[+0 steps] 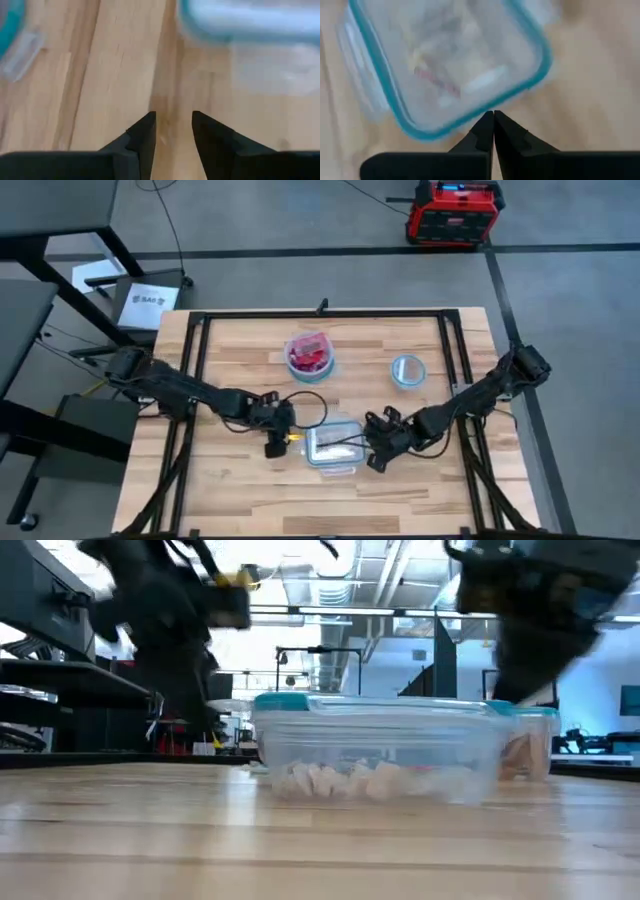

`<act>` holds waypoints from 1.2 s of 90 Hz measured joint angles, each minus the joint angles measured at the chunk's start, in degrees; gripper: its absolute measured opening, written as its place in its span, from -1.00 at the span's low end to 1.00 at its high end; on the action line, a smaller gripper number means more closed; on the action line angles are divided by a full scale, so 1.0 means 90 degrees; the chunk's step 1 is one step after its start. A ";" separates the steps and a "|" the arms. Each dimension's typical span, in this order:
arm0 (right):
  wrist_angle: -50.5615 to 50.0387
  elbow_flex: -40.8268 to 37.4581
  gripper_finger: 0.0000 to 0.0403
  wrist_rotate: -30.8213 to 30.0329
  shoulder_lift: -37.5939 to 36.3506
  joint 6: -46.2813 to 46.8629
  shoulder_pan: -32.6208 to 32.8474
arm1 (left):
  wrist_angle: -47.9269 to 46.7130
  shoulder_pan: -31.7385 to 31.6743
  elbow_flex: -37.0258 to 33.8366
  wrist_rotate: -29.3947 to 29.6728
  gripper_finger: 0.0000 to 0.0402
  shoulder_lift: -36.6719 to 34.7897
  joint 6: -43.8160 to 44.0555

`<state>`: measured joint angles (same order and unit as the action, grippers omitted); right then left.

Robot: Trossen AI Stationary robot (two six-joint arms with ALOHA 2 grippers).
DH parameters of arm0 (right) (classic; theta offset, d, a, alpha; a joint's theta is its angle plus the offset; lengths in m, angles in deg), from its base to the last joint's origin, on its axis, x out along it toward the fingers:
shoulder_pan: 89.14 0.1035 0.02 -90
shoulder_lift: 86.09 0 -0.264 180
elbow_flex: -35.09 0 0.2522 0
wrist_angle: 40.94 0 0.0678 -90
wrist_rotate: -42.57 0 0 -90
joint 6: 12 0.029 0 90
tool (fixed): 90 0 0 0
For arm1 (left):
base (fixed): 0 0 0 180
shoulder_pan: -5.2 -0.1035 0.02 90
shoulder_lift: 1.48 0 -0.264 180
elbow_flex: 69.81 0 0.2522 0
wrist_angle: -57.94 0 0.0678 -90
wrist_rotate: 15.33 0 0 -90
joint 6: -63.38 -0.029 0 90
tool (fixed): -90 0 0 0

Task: Sort candy
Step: Close the rectangular transparent bin

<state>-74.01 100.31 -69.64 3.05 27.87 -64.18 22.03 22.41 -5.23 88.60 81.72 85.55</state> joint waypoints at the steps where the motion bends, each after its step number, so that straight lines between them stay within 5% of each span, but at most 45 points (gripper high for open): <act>1: 0.0090 0.0014 -1.00 -0.0030 0.0000 -0.0102 -0.0024 | 0.0001 0.0041 0.0000 0.0048 -0.44 -0.0056 0.0026; 18: 0.2794 -0.0094 -1.00 0.0077 0.0096 -0.1985 -0.0358 | 0.0424 0.0440 0.0002 0.0696 -0.44 -0.0497 -0.0096; 51: 0.7009 -0.0583 -1.00 0.2826 0.1949 -0.3324 -0.1378 | 0.1957 0.0952 -0.0522 0.0687 -0.44 0.0022 0.0492; 71: 0.7161 -0.0255 -1.00 0.2836 0.2719 -0.3700 -0.1377 | 0.2529 0.1141 -0.0833 0.0742 -0.44 0.0026 0.0720; 108: 0.6847 -0.0272 -1.00 0.2790 0.2699 -0.3689 -0.1463 | 0.3678 0.0948 -0.1463 0.0735 -0.44 0.0113 0.0688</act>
<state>-12.38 97.86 -44.54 27.35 -5.33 -77.34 55.14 30.95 -18.39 95.21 82.74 91.74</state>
